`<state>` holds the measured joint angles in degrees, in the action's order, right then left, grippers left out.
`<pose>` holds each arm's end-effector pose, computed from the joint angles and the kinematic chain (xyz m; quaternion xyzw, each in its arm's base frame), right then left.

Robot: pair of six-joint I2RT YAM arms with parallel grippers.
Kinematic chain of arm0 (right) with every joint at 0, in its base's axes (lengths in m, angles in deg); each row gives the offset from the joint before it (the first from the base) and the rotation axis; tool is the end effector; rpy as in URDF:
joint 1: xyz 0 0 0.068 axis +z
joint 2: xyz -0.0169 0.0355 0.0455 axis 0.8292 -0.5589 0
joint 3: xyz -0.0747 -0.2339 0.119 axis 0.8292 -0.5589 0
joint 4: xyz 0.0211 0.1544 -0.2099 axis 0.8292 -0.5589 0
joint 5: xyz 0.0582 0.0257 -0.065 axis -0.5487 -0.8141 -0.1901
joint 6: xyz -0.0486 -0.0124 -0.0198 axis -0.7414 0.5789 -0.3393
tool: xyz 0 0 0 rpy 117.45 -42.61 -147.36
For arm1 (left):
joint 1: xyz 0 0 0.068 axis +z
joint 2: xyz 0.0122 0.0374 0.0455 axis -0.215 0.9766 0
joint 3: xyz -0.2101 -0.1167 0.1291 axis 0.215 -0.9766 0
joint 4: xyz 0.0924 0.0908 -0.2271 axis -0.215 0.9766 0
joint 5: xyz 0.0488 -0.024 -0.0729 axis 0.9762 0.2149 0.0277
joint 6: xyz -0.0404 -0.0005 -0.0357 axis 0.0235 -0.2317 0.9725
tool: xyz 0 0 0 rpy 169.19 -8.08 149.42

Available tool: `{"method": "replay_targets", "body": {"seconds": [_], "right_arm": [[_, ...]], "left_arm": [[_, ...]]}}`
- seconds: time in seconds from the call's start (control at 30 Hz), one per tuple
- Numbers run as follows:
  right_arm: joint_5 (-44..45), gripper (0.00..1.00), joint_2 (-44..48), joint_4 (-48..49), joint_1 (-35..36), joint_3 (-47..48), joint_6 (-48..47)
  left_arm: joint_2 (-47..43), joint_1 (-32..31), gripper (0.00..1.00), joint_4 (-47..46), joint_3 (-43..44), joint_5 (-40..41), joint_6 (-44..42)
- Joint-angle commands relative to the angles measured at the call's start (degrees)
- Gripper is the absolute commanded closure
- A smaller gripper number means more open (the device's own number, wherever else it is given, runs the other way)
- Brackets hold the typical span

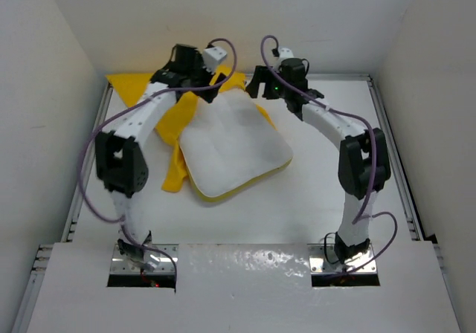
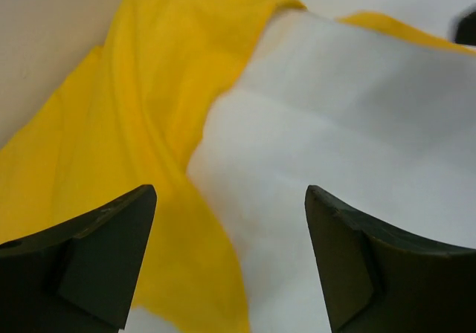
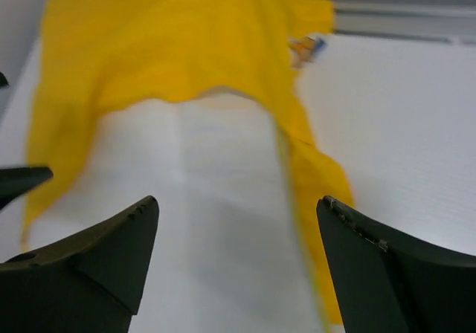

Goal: Put the pillow into the pillowcase

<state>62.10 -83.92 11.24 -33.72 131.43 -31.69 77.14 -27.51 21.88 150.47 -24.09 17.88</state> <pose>0.4285 0.1808 0.2839 -0.0119 0.8196 0.2834 0.4978 0.4140 -0.1186 0.3412 0.3522 0.8194 -0.0406 0.4505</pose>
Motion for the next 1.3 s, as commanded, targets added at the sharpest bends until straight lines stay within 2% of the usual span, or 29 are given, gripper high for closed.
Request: {"method": "replay_targets", "body": {"seconds": [0.0,0.03,0.13,0.23,0.3,0.37,0.4,0.5,0.53,0.57,0.6,0.63,0.67,0.7,0.77,0.9,0.97,1.07,1.17,1.27], "right_arm": [[-1.9,0.14,-4.8,-4.2,-3.3,-1.1,0.4],[-2.2,0.13,-7.3,-4.9,-3.8,0.4,-0.2],[-6.4,0.09,-10.7,-7.2,-3.6,3.0,-2.1],[-10.2,0.09,-12.2,-4.1,-3.5,0.2,-0.5],[-10.8,0.09,-12.2,-0.7,-3.5,-2.8,1.2],[-11.3,0.11,-12.9,-0.3,-3.6,-3.6,1.9],[-12.2,0.12,-13.1,-0.3,-3.5,-3.8,2.0],[-14.4,0.23,-14.3,0.1,-3.6,-3.8,3.2],[-15.5,0.3,-14.6,0.3,-3.5,-3.7,3.7],[-15.9,0.45,-15.1,0.7,-3.5,-3.6,4.1],[-16.2,0.52,-15.4,1.1,-3.5,-3.3,4.7],[-17.3,0.58,-15.7,1.3,-3.5,-3.1,5.5],[-18.0,0.72,-15.9,1.7,-3.5,-2.9,5.7],[-18.7,0.81,-16.4,1.9,-3.5,-2.4,6.0],[-20.1,1.0,-16.5,2.4,-3.5,-2.2,6.8],[-19.4,1.0,-14.2,3.5,-2.7,-3.1,6.3],[-17.2,1.0,-11.8,3.7,-2.0,-3.3,5.0],[-14.6,1.0,-8.2,6.6,-0.3,-4.3,3.9],[-11.8,1.0,-5.7,12.1,1.8,-5.3,3.5],[-10.9,1.0,-4.7,17.1,2.5,-5.3,5.5]], "left_arm": [[13.0,-2.8,0.19,-7.8,11.9,15.3,5.7],[18.3,-3.4,0.17,-8.7,17.5,18.4,5.4],[26.7,-5.1,0.16,-12.6,26.0,25.5,4.2],[31.7,-5.6,0.14,-15.5,29.7,29.2,1.8],[32.8,-5.6,0.14,-17.7,28.3,30.2,1.3],[32.7,-5.6,0.14,-19.4,26.6,28.6,1.5],[32.6,-5.6,0.14,-19.4,25.5,25.0,1.6],[33.3,-5.9,0.16,-17.8,25.5,18.7,3.2],[33.8,-6.1,0.19,-17.6,25.5,18.4,3.0],[34.2,-6.4,0.27,-17.5,25.4,18.3,3.0],[35.2,-6.4,0.47,-17.4,25.3,18.5,2.9],[35.6,-6.4,0.58,-17.4,25.3,19.1,3.0],[36.0,-6.4,0.73,-17.2,25.3,19.9,3.0],[36.1,-6.3,0.99,-17.3,25.1,21.0,3.6],[35.4,-6.2,1.0,-16.4,24.8,20.4,4.4],[28.1,-6.3,1.0,-14.8,24.2,7.7,6.5],[26.8,-6.4,1.0,-8.5,29.8,-0.9,7.2],[22.5,-7.5,1.0,-1.4,32.4,-9.8,6.6],[20.8,-8.6,1.0,6.1,33.3,-16.5,3.2],[19.7,-9.1,1.0,10.3,30.2,-20.5,1.6]]}}
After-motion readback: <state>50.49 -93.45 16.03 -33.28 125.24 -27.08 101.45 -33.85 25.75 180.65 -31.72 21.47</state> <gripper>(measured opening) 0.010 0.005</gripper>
